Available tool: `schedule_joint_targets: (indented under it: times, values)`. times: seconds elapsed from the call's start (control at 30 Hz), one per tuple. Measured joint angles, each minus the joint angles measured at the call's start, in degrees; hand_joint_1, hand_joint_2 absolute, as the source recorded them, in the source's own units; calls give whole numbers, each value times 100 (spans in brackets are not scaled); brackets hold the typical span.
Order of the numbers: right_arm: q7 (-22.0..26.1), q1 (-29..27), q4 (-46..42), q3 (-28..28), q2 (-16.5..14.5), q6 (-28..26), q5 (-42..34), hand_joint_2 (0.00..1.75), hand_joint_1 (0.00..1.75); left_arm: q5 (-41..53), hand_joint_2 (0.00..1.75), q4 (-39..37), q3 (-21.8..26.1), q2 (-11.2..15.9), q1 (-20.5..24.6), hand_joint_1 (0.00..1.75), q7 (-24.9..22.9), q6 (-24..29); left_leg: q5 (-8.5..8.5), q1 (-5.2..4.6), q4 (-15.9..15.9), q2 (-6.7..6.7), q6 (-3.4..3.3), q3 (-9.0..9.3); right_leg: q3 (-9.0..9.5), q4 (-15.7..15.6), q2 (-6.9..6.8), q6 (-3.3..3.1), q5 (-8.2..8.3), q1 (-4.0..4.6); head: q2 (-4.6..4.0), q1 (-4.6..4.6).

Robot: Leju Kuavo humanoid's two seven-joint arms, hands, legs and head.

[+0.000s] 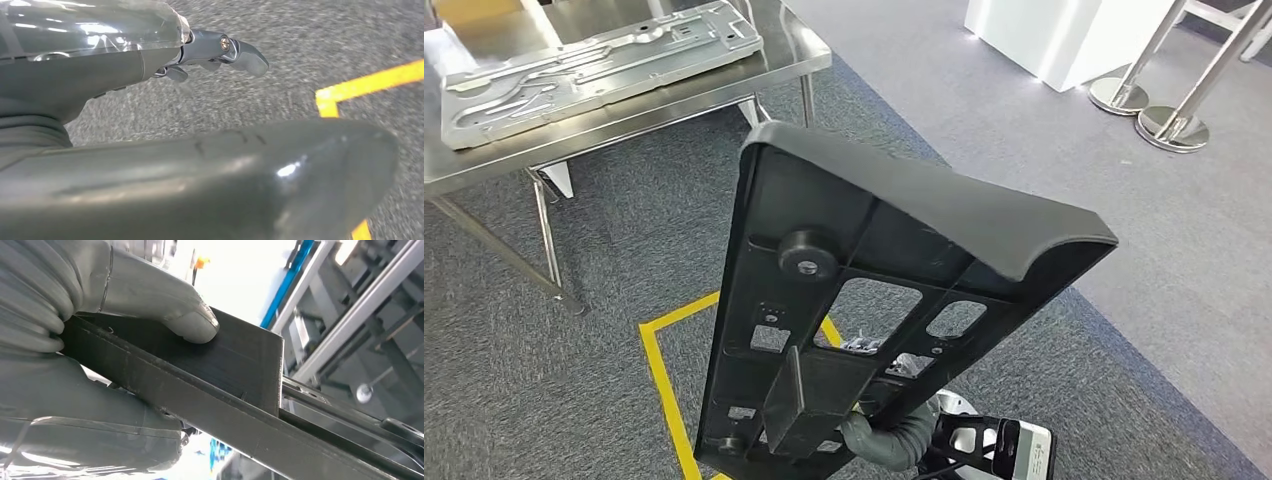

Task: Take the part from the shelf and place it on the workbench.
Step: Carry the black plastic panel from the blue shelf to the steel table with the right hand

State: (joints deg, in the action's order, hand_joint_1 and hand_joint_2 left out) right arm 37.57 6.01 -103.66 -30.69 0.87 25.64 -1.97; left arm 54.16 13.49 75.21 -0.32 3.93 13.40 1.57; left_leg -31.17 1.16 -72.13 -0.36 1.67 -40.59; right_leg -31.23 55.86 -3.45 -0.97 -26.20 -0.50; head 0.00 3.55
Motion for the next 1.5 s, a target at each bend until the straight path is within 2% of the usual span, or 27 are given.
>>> schedule_joint_targets:
  times: [0.07,0.13,0.17,0.23,0.27,0.33,0.4,0.43,0.47,0.5,0.53,0.6,0.67,0.73,0.77,0.83,0.9,0.97,1.0,1.03,1.1,1.17,1.27,1.33,1.43,1.47,1.5]
  values:
    - [0,7,33,0,0,0,-1,175,175,0,0,0,4,13,-15,0,4,0,352,13,778,175,12,412,17,40,-129,42,-42,-4,0,0]
    - [0,22,50,0,1,-1,-3,175,175,0,0,0,5,20,-6,0,11,0,530,-15,1374,325,-57,718,26,92,-229,108,-92,14,0,-1]
    - [0,30,54,-2,2,-2,-3,175,175,0,0,0,7,20,-4,0,15,0,522,-36,1444,337,-106,744,30,105,-269,142,-106,26,0,-1]
    - [0,48,61,-5,2,-4,1,175,175,1,0,0,12,21,-22,0,23,0,532,-45,1433,220,-196,727,44,109,-325,210,-125,27,0,-1]
    - [0,57,63,-8,2,-5,5,175,175,1,0,0,14,20,-33,0,28,0,541,-37,1443,167,-230,726,43,137,-263,246,-157,12,0,-1]
    - [0,71,70,-10,4,-9,12,175,175,1,0,0,15,19,-31,0,36,0,571,-12,1468,60,-294,731,-108,495,30,301,-408,-22,0,-1]
    - [0,72,91,-11,14,-9,13,175,175,1,0,0,15,19,-10,0,39,0,581,-16,1467,-60,-326,714,-494,1294,277,322,-807,-31,0,-2]
    - [0,70,107,-11,22,-9,14,175,175,2,0,0,15,19,-3,0,39,0,583,-21,1466,-134,-331,709,-688,1666,310,324,-933,-30,0,-1]
    - [0,69,124,-11,28,-9,15,175,175,2,0,0,16,19,-3,0,39,0,585,-26,1465,-208,-335,709,-798,1856,320,318,-940,-28,0,-1]
    - [0,70,136,-11,34,-9,16,175,175,2,0,0,16,19,-6,0,39,-1,586,-30,1463,-289,-335,714,-794,1808,330,301,-826,-27,0,-1]
    - [0,72,144,-12,38,-9,16,175,175,2,0,0,17,19,-8,0,40,-2,587,-35,1462,-372,-333,724,-677,1526,360,275,-618,-25,0,-1]
    - [0,81,149,-13,42,-9,15,175,175,0,0,0,18,7,-3,0,43,-3,588,-46,1455,-526,-315,732,-299,684,586,194,-198,-27,0,-1]
    - [0,95,151,-13,44,-9,7,175,175,-9,0,0,20,-8,7,0,49,-8,598,-28,1450,-655,-257,702,-94,206,773,141,-53,-16,0,-1]
    - [0,106,153,-14,46,-10,-2,175,175,-27,0,0,26,-10,-9,0,66,-22,620,-1,1474,-779,-170,664,-73,138,716,115,-57,1,0,-1]
    - [0,113,153,-16,45,-13,-7,175,175,-35,0,-1,30,-10,-24,0,81,-34,618,2,1473,-759,-139,655,-55,100,649,92,-40,-7,0,-1]
    - [0,122,153,-24,43,-10,-49,175,175,-48,0,-1,34,-8,-26,0,126,-68,453,-22,1233,-459,-97,534,-5,12,510,34,-5,-33,0,1]
    - [0,107,153,-30,43,19,-143,175,175,-57,0,0,35,2,10,0,163,-112,88,-15,565,-109,-59,221,17,-16,371,-9,-5,-22,0,1]
    - [0,85,145,-31,43,76,-234,175,175,-72,0,0,37,11,27,0,184,-180,-138,12,-50,-28,-8,-65,14,-2,253,-16,-21,-10,0,0]
    - [0,78,132,-31,42,104,-262,175,175,-81,0,0,40,13,22,0,193,-215,-106,24,-107,-16,15,-81,13,9,213,-11,-32,-9,0,0]
    - [0,73,115,-31,39,132,-278,175,175,-91,0,0,47,15,17,0,205,-248,27,37,65,-6,30,22,13,27,185,0,-46,-11,0,-1]
    - [0,70,68,-29,31,180,-295,175,175,-109,0,0,70,28,18,0,244,-300,363,50,840,37,28,455,13,91,150,40,-94,-12,0,-1]
    - [0,78,34,-17,20,210,-302,175,175,-119,0,1,98,42,30,0,285,-343,494,27,1355,63,-33,736,1,156,137,103,-138,0,0,-1]
    - [0,93,3,18,11,214,-306,175,175,-120,0,2,128,56,24,0,311,-377,481,1,1395,40,-140,744,-3,166,141,198,-147,6,0,-1]
    - [1,103,-17,38,6,213,-307,175,175,-120,0,2,134,62,28,0,324,-395,506,17,1428,24,-210,754,-68,326,201,260,-269,-10,0,-1]
    - [2,98,-42,63,2,195,-308,175,175,-115,0,2,136,67,46,0,346,-423,518,15,1444,10,-277,747,-560,1324,297,309,-770,-27,0,-1]
    - [2,90,-43,67,2,175,-302,175,175,-110,0,2,136,68,44,0,353,-437,517,8,1443,4,-282,745,-732,1647,304,314,-868,-27,0,-1]
    - [2,83,-43,70,2,151,-296,175,175,-104,0,2,136,69,42,0,357,-449,515,4,1441,-6,-283,747,-826,1802,307,314,-864,-27,0,-1]
